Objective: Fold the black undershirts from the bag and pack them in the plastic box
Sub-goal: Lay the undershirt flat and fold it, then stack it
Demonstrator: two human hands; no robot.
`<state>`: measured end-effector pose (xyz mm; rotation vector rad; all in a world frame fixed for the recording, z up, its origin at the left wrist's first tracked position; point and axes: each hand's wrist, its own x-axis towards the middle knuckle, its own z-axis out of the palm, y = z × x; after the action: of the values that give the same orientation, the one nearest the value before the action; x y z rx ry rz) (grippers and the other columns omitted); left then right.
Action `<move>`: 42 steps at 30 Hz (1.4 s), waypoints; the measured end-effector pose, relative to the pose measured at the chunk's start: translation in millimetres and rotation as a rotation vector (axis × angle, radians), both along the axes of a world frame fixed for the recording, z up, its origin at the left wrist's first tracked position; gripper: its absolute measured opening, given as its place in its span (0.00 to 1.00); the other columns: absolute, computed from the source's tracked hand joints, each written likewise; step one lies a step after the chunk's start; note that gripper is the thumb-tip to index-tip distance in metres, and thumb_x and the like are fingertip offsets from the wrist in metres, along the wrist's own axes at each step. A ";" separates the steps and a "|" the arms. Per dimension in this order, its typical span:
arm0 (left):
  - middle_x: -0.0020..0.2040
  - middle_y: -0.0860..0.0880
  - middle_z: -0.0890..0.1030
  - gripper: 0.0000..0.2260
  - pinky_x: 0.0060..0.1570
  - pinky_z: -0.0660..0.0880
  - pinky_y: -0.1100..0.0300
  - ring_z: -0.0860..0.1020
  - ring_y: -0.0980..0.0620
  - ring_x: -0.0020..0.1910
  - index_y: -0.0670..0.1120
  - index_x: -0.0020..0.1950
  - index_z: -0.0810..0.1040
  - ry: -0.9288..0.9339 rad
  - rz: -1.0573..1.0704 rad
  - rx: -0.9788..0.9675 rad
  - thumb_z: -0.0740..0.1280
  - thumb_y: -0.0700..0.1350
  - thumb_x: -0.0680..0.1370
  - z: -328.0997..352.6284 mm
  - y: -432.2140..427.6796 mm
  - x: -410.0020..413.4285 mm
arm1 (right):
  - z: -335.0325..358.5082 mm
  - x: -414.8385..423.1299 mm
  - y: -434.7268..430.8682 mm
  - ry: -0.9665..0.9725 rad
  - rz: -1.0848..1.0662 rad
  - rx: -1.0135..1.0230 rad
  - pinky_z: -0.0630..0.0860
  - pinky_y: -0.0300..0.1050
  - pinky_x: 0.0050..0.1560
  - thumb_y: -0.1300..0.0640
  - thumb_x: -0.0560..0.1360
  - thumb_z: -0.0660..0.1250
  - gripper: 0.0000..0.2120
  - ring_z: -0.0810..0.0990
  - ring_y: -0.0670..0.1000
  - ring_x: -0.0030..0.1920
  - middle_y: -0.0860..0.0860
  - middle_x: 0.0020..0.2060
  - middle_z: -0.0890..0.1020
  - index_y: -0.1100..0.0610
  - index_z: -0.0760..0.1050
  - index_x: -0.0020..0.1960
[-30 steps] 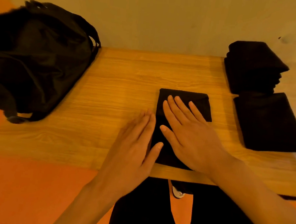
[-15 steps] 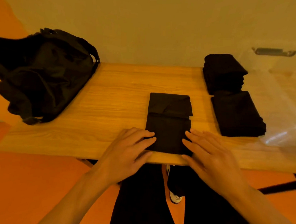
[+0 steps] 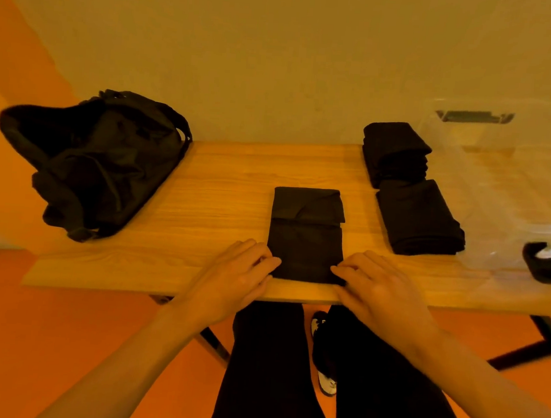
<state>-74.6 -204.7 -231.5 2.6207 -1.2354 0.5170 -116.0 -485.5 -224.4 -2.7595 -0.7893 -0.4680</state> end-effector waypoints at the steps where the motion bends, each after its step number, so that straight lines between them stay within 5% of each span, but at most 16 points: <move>1: 0.51 0.46 0.79 0.11 0.42 0.76 0.56 0.76 0.50 0.48 0.42 0.59 0.81 -0.002 0.005 0.003 0.64 0.45 0.80 -0.8 -0.2 -0.6 | -0.8 0.2 1.1 0.002 -0.010 0.001 0.82 0.45 0.46 0.54 0.74 0.71 0.13 0.82 0.51 0.49 0.51 0.50 0.82 0.56 0.83 0.57; 4: 0.51 0.46 0.79 0.11 0.40 0.78 0.55 0.76 0.50 0.47 0.41 0.58 0.82 -0.014 0.022 0.001 0.72 0.41 0.76 -0.7 -1.9 -2.1 | -3.4 0.1 4.1 -0.037 -0.015 -0.025 0.82 0.45 0.46 0.56 0.74 0.70 0.12 0.82 0.51 0.49 0.52 0.49 0.82 0.57 0.82 0.56; 8: 0.52 0.48 0.79 0.12 0.44 0.77 0.58 0.75 0.52 0.50 0.44 0.61 0.78 0.047 0.002 -0.079 0.63 0.46 0.80 12.2 -6.4 -8.3 | 1.8 -5.1 0.1 -0.001 -0.035 0.072 0.79 0.44 0.48 0.55 0.76 0.67 0.10 0.79 0.50 0.51 0.50 0.50 0.80 0.56 0.80 0.56; 12: 0.53 0.57 0.73 0.13 0.48 0.72 0.62 0.72 0.59 0.51 0.54 0.63 0.70 0.296 0.056 -0.360 0.61 0.48 0.79 34.5 -14.7 -11.4 | 19.7 -2.0 -2.6 0.133 -0.066 0.263 0.67 0.30 0.47 0.50 0.80 0.61 0.09 0.71 0.36 0.51 0.38 0.50 0.73 0.50 0.74 0.58; 16: 0.51 0.57 0.73 0.11 0.47 0.72 0.66 0.75 0.56 0.51 0.62 0.60 0.67 0.470 0.103 -0.612 0.61 0.49 0.81 53.1 -28.1 2.7 | 35.9 22.0 5.4 0.281 -0.204 0.574 0.70 0.25 0.45 0.55 0.82 0.61 0.09 0.74 0.32 0.50 0.36 0.48 0.72 0.43 0.68 0.59; 22: 0.42 0.53 0.73 0.11 0.33 0.70 0.63 0.73 0.58 0.34 0.53 0.62 0.66 0.564 0.299 -0.805 0.58 0.37 0.85 49.7 -49.6 42.3 | 35.1 69.4 22.1 0.322 -0.309 0.809 0.74 0.30 0.42 0.58 0.84 0.59 0.12 0.78 0.36 0.43 0.42 0.43 0.77 0.49 0.71 0.65; 28: 0.41 0.55 0.72 0.07 0.34 0.69 0.67 0.74 0.58 0.37 0.53 0.61 0.65 0.533 0.481 -0.727 0.56 0.42 0.86 33.3 -59.4 59.2 | 21.2 107.3 31.0 0.344 -0.419 0.734 0.76 0.35 0.51 0.56 0.84 0.60 0.12 0.77 0.42 0.51 0.45 0.52 0.77 0.53 0.72 0.66; 42: 0.52 0.51 0.74 0.07 0.38 0.70 0.64 0.73 0.58 0.44 0.50 0.58 0.72 0.503 0.692 -0.494 0.55 0.44 0.86 19.7 -61.7 73.8 | 4.3 116.5 31.2 0.264 -0.554 0.633 0.76 0.35 0.39 0.49 0.81 0.66 0.11 0.78 0.42 0.39 0.43 0.41 0.78 0.52 0.76 0.60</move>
<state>-0.8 -266.3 -211.8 2.4406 -0.0213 0.1870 0.4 -454.3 -220.2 -2.3162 0.1851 -0.3514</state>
